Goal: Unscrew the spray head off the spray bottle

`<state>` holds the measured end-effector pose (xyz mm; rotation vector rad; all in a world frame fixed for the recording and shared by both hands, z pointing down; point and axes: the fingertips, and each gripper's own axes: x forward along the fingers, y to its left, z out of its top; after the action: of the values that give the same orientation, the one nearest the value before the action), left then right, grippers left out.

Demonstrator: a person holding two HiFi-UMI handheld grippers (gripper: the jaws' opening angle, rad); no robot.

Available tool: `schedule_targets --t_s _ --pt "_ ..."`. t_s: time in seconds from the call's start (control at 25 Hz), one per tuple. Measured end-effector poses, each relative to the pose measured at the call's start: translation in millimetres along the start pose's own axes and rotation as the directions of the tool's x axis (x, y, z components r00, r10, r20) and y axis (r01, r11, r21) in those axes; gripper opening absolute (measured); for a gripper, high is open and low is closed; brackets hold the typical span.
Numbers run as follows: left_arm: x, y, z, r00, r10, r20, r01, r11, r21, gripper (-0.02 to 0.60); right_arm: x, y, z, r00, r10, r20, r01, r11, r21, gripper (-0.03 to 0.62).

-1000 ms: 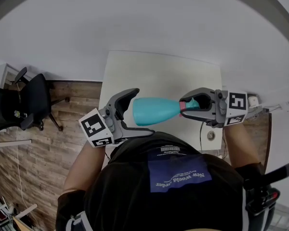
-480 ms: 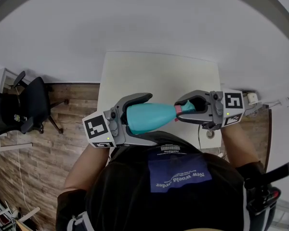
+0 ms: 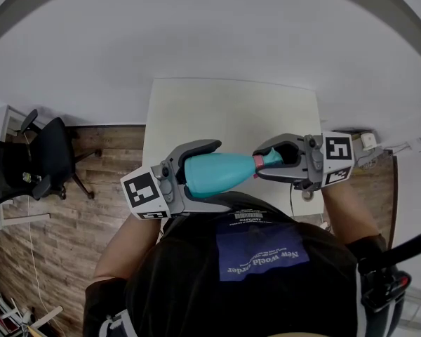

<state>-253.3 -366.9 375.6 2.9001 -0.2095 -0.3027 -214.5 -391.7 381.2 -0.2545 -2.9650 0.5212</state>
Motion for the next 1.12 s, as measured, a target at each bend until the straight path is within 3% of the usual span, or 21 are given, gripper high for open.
schedule_targets --t_s 0.48,0.76,1.12 --pt "-2 3 3 1.0 -0.01 0.018 0.011 0.998 -0.055 0.538 1 -1 7 1.0 0.0 0.023 0.0 1.0 -0.002 0.124" --pt "-6 3 8 0.999 -0.02 0.037 0.023 0.996 -0.082 0.526 5 4 15 1.0 -0.002 0.023 0.004 0.995 -0.1 0.124" --pt "-10 5 11 0.996 -0.046 0.07 0.057 0.984 -0.169 0.519 9 10 22 1.0 0.006 0.014 -0.003 0.978 -0.21 0.124"
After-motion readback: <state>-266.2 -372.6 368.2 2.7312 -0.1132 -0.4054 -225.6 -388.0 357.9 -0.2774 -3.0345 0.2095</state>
